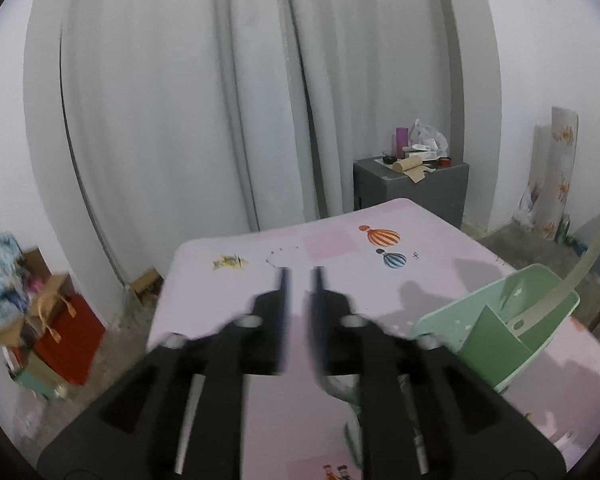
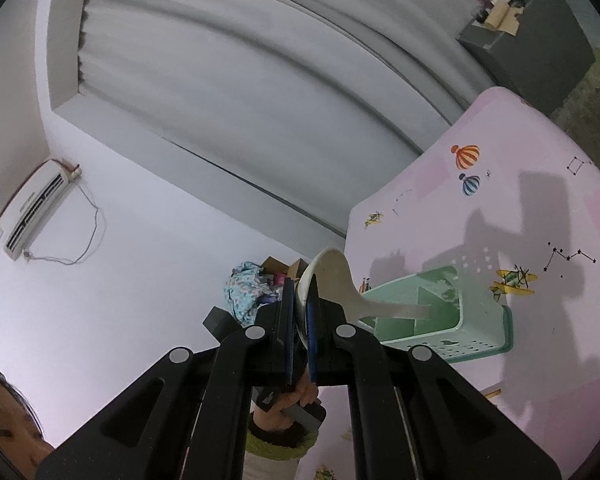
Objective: Organize utensils
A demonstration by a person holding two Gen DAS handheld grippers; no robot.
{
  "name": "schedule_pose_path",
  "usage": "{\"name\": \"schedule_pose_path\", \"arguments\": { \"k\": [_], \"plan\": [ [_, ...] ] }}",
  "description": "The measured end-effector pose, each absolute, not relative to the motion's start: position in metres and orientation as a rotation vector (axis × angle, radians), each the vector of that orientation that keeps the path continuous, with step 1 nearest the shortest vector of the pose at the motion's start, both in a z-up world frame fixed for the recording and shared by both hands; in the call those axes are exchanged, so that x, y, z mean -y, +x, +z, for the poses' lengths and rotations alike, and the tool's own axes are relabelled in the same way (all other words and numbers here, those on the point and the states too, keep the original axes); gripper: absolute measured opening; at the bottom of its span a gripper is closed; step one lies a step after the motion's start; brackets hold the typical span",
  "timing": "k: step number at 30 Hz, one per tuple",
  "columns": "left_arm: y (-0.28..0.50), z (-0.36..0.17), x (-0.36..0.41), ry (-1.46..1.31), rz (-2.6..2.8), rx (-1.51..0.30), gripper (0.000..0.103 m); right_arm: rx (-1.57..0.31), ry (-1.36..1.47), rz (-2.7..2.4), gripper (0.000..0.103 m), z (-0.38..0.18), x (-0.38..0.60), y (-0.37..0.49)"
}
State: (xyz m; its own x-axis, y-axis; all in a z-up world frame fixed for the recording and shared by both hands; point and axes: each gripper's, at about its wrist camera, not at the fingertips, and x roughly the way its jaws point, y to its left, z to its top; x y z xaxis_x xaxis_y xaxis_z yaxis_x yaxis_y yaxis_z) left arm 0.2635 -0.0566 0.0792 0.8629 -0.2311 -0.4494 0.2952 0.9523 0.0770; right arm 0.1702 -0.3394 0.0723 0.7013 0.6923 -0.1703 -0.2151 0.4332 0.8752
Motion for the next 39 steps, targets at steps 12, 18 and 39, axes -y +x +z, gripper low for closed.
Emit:
{"name": "schedule_pose_path", "arguments": {
  "k": [12, 18, 39],
  "plan": [
    [0.252, 0.083, -0.016, -0.241, -0.305, -0.464, 0.060, -0.627, 1.048, 0.590, 0.006, 0.055, 0.340, 0.189],
    [0.224, 0.077, -0.038, -0.304, -0.301, -0.453, 0.066, -0.682, 1.089, 0.575, 0.006, 0.038, 0.339, 0.201],
    [0.143, 0.023, -0.033, -0.290, -0.341, -0.625, 0.082, -0.717, 0.739, 0.300, 0.042, 0.049, 0.328, 0.186]
  ]
}}
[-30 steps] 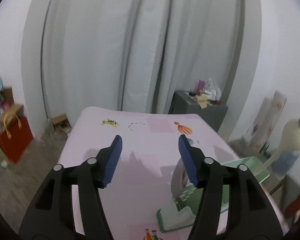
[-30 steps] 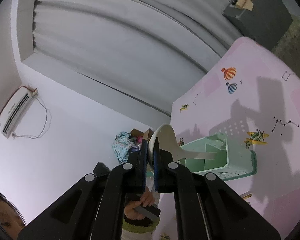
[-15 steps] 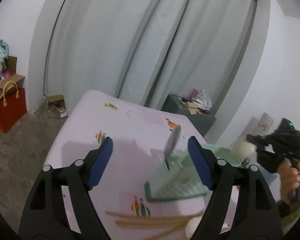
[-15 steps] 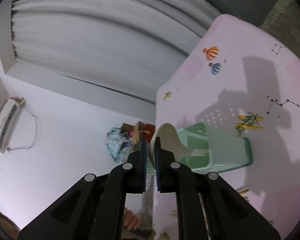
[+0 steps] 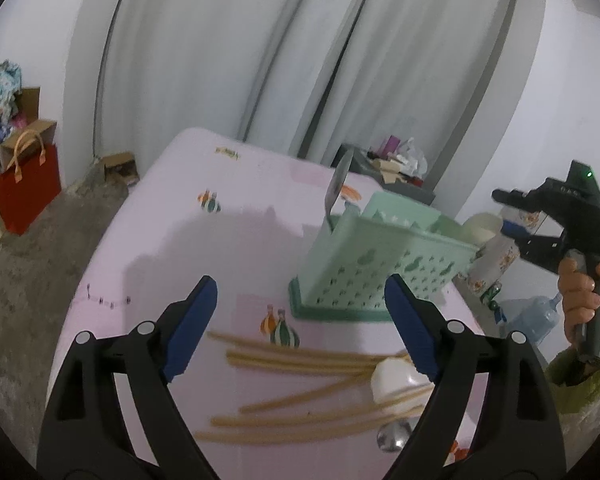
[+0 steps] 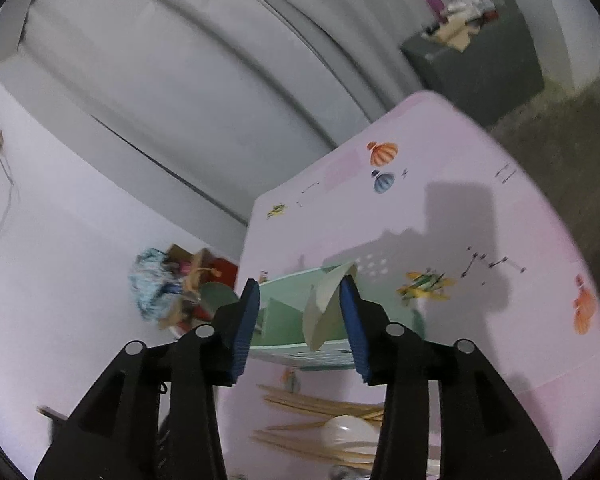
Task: Organize utensils
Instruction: 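Lower the white rice paddle into the green holder and open the right tool, then move the left tool to the white ladle on the chopsticks and grasp it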
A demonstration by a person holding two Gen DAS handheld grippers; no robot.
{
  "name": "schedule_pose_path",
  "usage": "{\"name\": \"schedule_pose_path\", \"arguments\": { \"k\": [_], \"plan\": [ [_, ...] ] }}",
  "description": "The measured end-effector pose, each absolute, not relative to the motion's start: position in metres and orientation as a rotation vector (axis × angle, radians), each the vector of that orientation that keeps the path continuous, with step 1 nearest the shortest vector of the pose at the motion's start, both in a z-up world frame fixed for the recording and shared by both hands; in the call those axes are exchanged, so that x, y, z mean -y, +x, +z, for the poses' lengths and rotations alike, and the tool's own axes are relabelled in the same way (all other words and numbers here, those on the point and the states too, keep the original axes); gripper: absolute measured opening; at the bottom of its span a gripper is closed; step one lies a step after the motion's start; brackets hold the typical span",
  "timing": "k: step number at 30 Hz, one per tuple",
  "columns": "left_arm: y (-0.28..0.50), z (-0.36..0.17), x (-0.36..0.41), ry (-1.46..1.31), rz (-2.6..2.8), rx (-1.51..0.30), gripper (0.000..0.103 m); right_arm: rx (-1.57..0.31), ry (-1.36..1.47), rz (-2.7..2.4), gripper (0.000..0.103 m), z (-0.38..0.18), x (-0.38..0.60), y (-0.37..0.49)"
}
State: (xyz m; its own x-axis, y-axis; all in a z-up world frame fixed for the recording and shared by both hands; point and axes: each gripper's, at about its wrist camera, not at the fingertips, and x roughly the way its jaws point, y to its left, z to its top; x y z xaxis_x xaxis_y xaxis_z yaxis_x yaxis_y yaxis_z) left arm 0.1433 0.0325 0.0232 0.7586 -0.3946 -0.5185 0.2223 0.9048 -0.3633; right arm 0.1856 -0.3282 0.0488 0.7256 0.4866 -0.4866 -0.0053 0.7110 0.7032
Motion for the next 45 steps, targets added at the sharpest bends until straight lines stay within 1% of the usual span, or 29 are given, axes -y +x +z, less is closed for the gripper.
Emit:
{"name": "schedule_pose_path", "arguments": {
  "k": [2, 3, 5, 9, 16, 18, 21, 28, 33, 36, 41, 42, 44, 45],
  "plan": [
    [0.140, 0.017, -0.033, -0.287, -0.334, -0.650, 0.082, -0.712, 0.673, 0.265, 0.044, 0.052, 0.325, 0.183],
    [0.140, 0.016, -0.032, -0.284, -0.330, -0.656, 0.082, -0.713, 0.637, 0.251, 0.047, 0.053, 0.323, 0.182],
    [0.135, 0.013, -0.031, -0.276, -0.323, -0.668, 0.083, -0.716, 0.545, 0.221, 0.049, 0.056, 0.316, 0.181],
    [0.132, 0.010, -0.027, -0.250, -0.312, -0.699, 0.085, -0.676, 0.418, 0.108, 0.050, 0.059, 0.312, 0.169],
    [0.134, 0.005, -0.020, -0.180, -0.289, -0.767, 0.094, -0.522, 0.411, 0.091, 0.051, 0.071, 0.323, 0.120],
    [0.134, 0.003, -0.019, -0.179, -0.296, -0.773, 0.095, -0.500, 0.417, 0.113, 0.051, 0.067, 0.322, 0.102],
    [0.133, 0.001, -0.013, -0.193, -0.342, -0.795, 0.095, -0.524, 0.422, 0.131, 0.051, 0.054, 0.317, 0.088],
    [0.128, -0.008, 0.001, -0.233, -0.466, -0.845, 0.095, -0.674, 0.465, 0.146, 0.051, -0.007, 0.305, 0.074],
    [0.130, -0.018, 0.019, -0.176, -0.512, -0.858, 0.095, -0.762, 0.509, 0.158, 0.051, -0.040, 0.297, 0.069],
    [0.136, -0.026, 0.028, -0.151, -0.511, -0.885, 0.095, -0.788, 0.509, 0.166, 0.051, -0.048, 0.292, 0.066],
    [0.149, -0.037, 0.033, -0.189, -0.533, -0.944, 0.094, -0.799, 0.507, 0.172, 0.051, -0.053, 0.289, 0.062],
    [0.150, -0.036, 0.034, -0.194, -0.538, -0.948, 0.093, -0.799, 0.512, 0.175, 0.051, -0.054, 0.289, 0.062],
    [0.153, -0.036, 0.036, -0.195, -0.561, -0.960, 0.084, -0.799, 0.522, 0.179, 0.051, -0.055, 0.291, 0.062],
    [0.154, -0.036, 0.037, -0.197, -0.572, -0.970, 0.076, -0.800, 0.525, 0.181, 0.051, -0.056, 0.292, 0.063]
  ]
}}
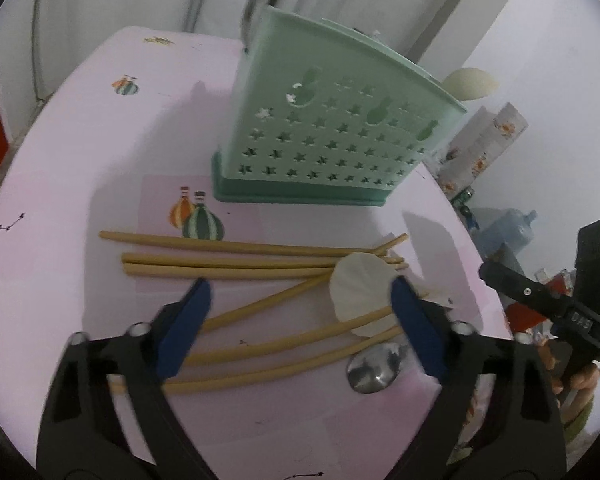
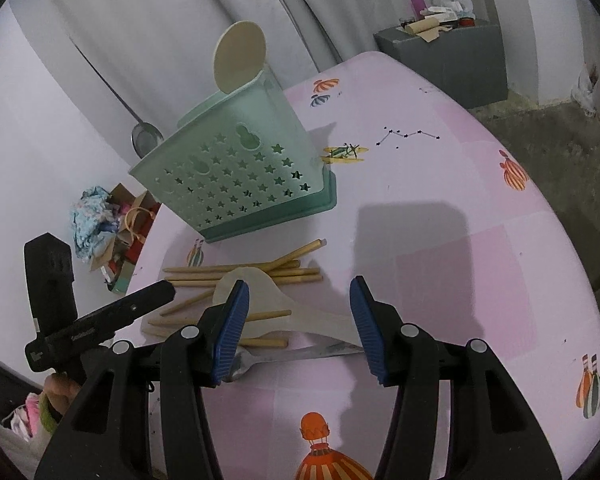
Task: Organize utensils
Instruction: 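Move the left tool to the white ladle on the chopsticks and grasp it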
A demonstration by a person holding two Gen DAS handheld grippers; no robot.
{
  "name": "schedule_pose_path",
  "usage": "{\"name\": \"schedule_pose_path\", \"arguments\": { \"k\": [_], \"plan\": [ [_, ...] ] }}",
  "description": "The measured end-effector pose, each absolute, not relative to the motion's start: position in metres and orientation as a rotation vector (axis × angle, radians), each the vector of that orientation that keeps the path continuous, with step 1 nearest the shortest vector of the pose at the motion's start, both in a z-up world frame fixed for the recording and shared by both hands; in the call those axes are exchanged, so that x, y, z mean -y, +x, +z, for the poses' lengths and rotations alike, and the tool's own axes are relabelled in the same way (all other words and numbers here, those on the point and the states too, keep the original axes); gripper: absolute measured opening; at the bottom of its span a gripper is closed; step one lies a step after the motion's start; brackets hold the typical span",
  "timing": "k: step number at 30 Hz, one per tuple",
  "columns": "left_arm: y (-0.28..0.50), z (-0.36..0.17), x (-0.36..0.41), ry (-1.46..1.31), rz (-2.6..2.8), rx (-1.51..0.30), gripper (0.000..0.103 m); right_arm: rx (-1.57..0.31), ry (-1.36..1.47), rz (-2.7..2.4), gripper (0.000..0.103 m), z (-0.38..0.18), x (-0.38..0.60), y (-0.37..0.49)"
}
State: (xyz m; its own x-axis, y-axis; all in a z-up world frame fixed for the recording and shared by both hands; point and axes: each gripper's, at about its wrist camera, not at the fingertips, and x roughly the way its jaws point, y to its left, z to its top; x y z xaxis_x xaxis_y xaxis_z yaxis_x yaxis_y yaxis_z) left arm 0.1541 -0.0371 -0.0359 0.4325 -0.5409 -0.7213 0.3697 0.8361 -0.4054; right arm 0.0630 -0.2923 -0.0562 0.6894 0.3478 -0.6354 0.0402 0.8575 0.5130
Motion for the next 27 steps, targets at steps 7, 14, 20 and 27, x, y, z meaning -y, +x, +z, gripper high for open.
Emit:
{"name": "schedule_pose_path", "arguments": {
  "k": [7, 14, 20, 27],
  "plan": [
    [0.162, -0.046, 0.041, -0.277, -0.660, -1.045, 0.029, -0.798, 0.544, 0.197, 0.051, -0.059, 0.294, 0.062],
    [0.177, -0.067, 0.049, -0.352, -0.686, -1.161, 0.020, -0.796, 0.550, 0.199, 0.051, -0.058, 0.296, 0.062],
    [0.188, -0.078, 0.043, -0.447, -0.688, -1.229, 0.019, -0.797, 0.558, 0.200, 0.051, -0.060, 0.296, 0.063],
    [0.196, -0.083, 0.044, -0.507, -0.702, -1.299, 0.019, -0.800, 0.563, 0.202, 0.051, -0.063, 0.297, 0.063]
  ]
}}
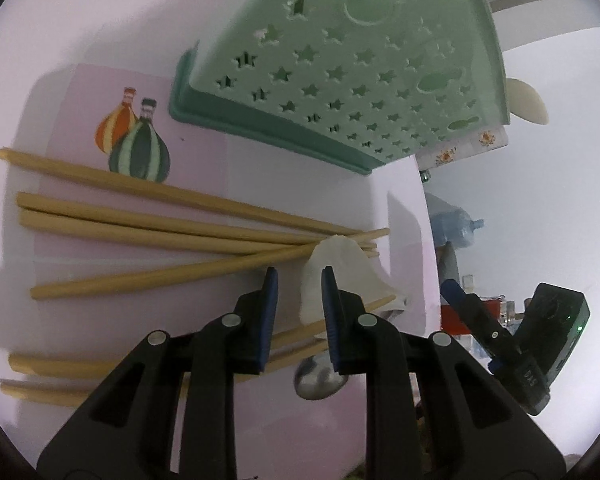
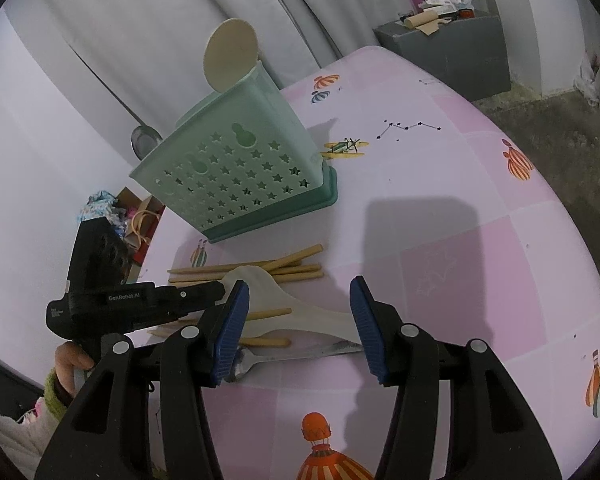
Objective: Organize utensils
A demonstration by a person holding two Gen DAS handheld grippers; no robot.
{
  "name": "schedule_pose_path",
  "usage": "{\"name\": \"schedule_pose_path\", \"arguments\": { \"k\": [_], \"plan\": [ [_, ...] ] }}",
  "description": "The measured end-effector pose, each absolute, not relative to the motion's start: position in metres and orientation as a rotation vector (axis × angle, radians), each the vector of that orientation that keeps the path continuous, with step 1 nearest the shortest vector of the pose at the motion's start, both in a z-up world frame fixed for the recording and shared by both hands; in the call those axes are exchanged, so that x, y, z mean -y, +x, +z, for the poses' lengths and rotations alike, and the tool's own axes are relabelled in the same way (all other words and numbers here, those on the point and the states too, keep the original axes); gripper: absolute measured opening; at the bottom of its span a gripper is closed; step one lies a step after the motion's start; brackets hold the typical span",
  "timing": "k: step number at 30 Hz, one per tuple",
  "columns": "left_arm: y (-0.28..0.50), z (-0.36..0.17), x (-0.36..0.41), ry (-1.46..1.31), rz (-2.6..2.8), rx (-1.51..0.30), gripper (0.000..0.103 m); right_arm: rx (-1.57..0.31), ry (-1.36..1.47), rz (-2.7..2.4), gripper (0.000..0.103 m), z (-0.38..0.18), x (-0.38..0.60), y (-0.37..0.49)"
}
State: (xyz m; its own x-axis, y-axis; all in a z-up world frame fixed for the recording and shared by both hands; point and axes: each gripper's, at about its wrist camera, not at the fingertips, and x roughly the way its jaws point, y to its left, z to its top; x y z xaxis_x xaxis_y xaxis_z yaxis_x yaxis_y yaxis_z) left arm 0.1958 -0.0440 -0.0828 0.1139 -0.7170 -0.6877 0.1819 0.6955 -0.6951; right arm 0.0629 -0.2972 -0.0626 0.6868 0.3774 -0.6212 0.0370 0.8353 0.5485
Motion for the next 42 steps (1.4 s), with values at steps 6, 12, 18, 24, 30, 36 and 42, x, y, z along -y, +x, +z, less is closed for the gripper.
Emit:
{"name": "schedule_pose_path", "arguments": {
  "k": [6, 12, 18, 24, 30, 36, 42],
  "plan": [
    [0.197, -0.087, 0.052, -0.544, -0.702, -1.339, 0.019, -0.802, 0.570, 0.198, 0.051, -0.065, 0.298, 0.063],
    [0.196, -0.086, 0.056, -0.510, -0.670, -1.328, 0.011, -0.800, 0.572, 0.195, 0.051, -0.066, 0.299, 0.063],
    [0.191, -0.080, 0.052, -0.495, -0.648, -1.259, 0.003, -0.796, 0.566, 0.186, 0.051, -0.066, 0.301, 0.061],
    [0.181, -0.056, 0.040, -0.494, -0.668, -1.130, 0.001, -0.775, 0.504, 0.171, 0.051, -0.062, 0.301, 0.055],
    [0.167, -0.027, 0.028, -0.461, -0.652, -0.981, 0.000, -0.740, 0.237, 0.200, 0.051, -0.052, 0.272, 0.033],
    [0.156, -0.010, 0.011, -0.454, -0.620, -0.899, 0.000, -0.751, -0.149, 0.234, 0.049, -0.060, 0.222, 0.016],
    [0.147, 0.001, -0.003, -0.460, -0.600, -0.861, 0.000, -0.752, -0.530, 0.218, 0.041, -0.082, 0.184, 0.017]
  ]
}}
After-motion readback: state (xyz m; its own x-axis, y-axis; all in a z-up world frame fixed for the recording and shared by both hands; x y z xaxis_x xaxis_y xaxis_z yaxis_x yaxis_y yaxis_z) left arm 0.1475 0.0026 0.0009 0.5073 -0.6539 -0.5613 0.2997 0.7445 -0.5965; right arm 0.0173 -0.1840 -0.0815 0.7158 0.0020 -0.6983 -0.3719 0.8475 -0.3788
